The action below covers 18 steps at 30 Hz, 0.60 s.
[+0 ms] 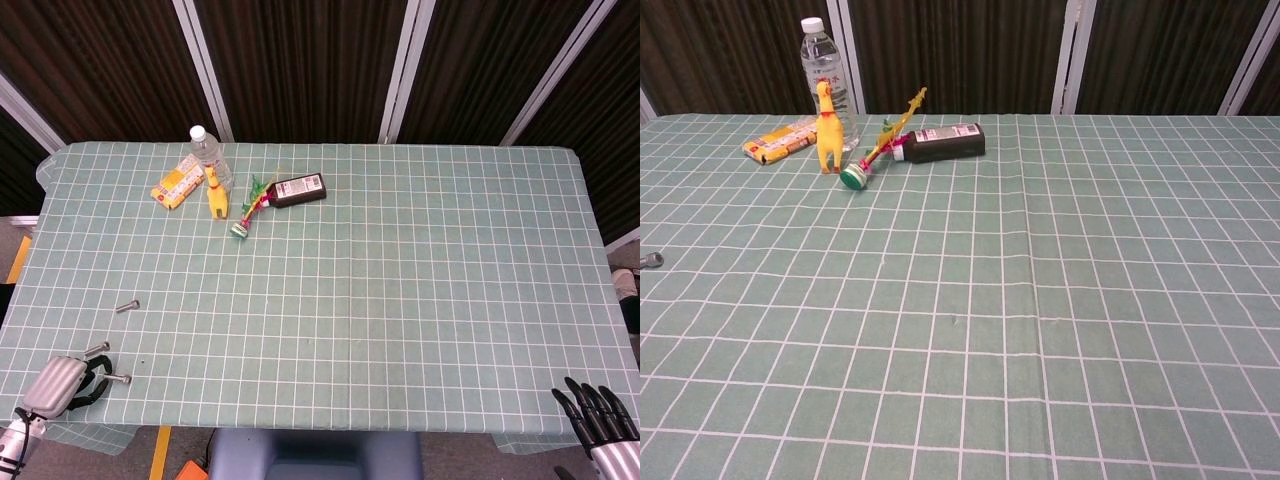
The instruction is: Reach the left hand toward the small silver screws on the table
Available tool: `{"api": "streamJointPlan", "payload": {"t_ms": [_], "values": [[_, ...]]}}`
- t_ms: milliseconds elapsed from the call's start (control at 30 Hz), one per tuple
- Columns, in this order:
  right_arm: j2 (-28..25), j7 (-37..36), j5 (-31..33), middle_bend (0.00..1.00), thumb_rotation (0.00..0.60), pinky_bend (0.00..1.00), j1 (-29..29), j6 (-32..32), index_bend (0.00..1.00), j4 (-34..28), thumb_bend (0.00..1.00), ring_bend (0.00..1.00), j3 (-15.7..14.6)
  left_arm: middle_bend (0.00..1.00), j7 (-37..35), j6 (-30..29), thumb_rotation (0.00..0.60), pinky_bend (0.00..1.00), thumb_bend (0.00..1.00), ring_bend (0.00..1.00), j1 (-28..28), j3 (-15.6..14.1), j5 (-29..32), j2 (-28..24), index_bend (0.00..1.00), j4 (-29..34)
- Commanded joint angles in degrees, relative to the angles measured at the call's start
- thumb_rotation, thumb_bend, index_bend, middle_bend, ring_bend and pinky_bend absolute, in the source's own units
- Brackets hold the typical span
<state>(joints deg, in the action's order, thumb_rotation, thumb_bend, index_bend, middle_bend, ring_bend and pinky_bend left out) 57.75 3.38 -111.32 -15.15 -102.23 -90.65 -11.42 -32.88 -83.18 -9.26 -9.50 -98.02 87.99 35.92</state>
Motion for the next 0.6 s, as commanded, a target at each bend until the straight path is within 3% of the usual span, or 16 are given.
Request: {"api": "streamJointPlan", "payload": {"t_ms": [33, 433, 600], "values": [[-0.03, -0.07, -0.03, 0.0, 0.6, 0.0, -0.03, -0.1, 0.0, 0.02, 0.18, 0.0, -0.01, 1.0, 1.91, -1.44, 0.6, 1.0, 0.44, 1.0, -0.17, 0.04, -0.53, -1.63, 0.54, 2.49], [-0.18, -0.64, -0.14, 0.0, 0.6, 0.0, -0.13, -0.6, 0.0, 0.25, 0.18, 0.0, -0.04, 1.0, 11.3, -0.44, 0.6, 1.0, 0.44, 1.0, -1.25, -1.67, -2.65, -6.08, 0.53, 13.12], [-0.19, -0.8, -0.09, 0.0, 0.6, 0.0, -0.14, -0.74, 0.0, 0.34, 0.18, 0.0, 0.03, 1.0, 12.91, 0.61, 0.6, 1.0, 0.44, 1.0, -1.51, -1.57, -2.21, -6.9, 0.48, 15.38]]}}
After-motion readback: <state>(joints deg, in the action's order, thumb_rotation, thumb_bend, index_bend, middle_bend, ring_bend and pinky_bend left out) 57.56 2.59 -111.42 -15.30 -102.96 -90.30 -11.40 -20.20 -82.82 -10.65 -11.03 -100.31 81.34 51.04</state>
